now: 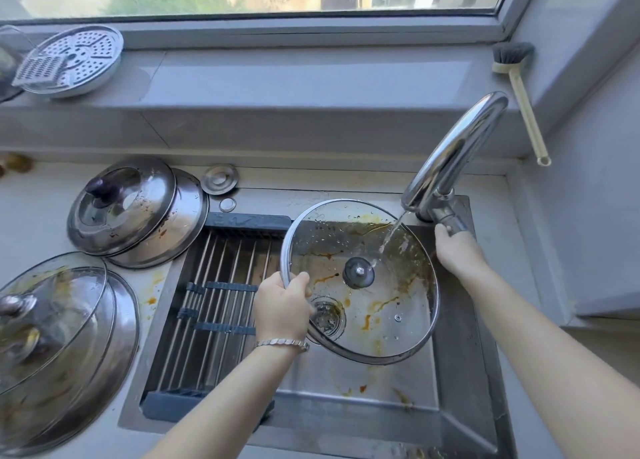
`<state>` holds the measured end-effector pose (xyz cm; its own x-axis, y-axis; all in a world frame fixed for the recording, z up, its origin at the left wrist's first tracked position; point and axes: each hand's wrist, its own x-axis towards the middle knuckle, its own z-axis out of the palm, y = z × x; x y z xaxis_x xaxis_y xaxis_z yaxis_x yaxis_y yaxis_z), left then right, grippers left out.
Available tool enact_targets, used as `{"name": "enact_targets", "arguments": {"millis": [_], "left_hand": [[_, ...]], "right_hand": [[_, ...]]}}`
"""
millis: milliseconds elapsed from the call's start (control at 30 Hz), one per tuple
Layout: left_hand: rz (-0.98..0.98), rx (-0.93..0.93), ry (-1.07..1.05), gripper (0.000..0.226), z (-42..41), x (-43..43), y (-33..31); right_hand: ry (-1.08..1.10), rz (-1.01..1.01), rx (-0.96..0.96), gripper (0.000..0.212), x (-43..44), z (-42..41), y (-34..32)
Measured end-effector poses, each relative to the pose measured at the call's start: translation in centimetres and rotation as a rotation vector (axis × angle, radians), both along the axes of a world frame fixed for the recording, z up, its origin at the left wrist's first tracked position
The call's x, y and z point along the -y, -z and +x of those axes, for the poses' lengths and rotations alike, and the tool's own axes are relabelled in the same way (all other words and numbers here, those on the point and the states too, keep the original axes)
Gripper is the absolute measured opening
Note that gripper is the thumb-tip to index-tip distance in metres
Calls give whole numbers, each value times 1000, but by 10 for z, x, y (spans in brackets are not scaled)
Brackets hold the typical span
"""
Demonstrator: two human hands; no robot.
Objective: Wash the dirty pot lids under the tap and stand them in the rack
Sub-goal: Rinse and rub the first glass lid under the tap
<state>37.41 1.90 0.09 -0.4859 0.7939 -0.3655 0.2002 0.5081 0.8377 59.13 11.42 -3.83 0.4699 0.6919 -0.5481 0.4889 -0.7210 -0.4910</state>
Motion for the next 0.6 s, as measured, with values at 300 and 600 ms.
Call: {"name": "enact_targets", "arguments": {"millis": [300,600], "left_hand": [[65,136,-49,32,15,3,-4],[119,177,-35,20,8,7,-9]], "right_hand": [[-1238,459,30,69,77,-97,-22],[-1329,477,130,78,80,-86,-20]]}}
